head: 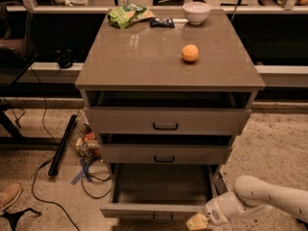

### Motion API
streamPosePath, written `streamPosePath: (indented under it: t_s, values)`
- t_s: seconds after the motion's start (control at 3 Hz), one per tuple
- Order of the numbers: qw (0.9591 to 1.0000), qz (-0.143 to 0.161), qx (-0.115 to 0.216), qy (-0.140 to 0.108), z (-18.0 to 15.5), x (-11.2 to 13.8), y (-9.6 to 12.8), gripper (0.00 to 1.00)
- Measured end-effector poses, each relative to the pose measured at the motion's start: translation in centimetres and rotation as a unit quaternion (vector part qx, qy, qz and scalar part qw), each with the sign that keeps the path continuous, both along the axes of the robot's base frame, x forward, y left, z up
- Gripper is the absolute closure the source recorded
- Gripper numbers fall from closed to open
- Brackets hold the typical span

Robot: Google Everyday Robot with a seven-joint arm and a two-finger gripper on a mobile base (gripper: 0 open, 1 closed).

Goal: Close bottom drawer

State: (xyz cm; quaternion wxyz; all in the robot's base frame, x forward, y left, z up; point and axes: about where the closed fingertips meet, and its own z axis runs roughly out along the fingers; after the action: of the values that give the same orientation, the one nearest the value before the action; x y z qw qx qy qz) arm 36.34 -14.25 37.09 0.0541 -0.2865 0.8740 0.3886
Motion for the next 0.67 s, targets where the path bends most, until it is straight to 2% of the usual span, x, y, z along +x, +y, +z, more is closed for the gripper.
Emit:
streamPosePath:
  t_s: [0.33,0.67]
  values:
    - [1.0000,0.001,0.001,0.001,-0.1,-0.1,0.1,0.95]
    - [0.9992,-0.027,-0.020,0.021,-4.7,0.5,-1.0,1.00]
